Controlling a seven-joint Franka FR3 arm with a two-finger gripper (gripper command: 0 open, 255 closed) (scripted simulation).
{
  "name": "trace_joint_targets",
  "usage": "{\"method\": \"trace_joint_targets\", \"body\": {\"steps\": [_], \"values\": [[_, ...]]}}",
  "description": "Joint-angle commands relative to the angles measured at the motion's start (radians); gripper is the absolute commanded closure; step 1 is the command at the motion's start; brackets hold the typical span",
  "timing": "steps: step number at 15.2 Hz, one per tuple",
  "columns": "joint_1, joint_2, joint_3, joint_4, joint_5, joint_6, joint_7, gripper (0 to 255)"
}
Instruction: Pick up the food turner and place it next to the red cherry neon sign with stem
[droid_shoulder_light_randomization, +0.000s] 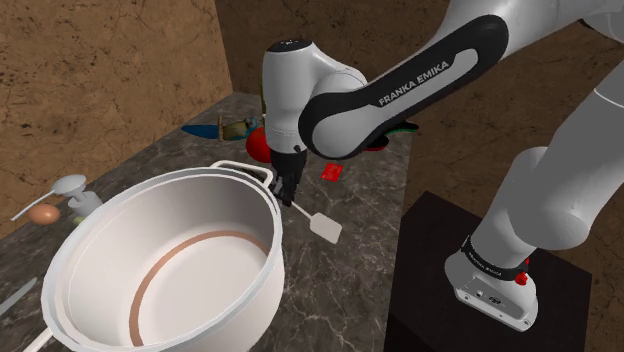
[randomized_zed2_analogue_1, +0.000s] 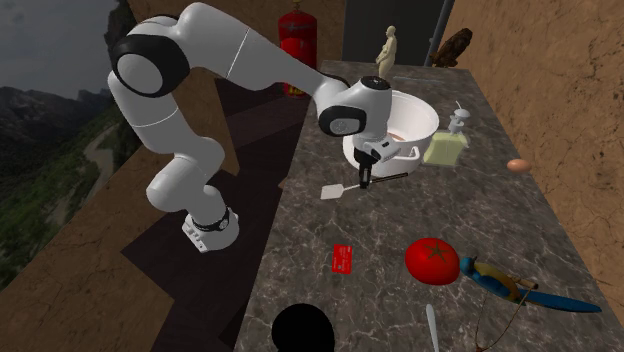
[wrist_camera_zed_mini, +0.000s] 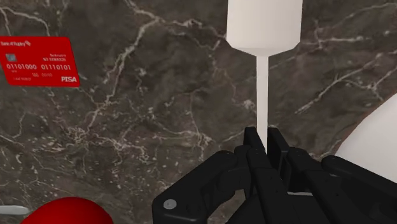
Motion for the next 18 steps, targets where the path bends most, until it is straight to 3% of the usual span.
{"method": "trace_joint_targets", "body": {"steps": [1, 18], "values": [[0.0, -0.012, -0.003, 0.014, 0.006, -0.026, -0.006, 255], [-0.002, -0.089, -0.02, 0.174, 0.032, -0.257, -0.03, 255]]}}
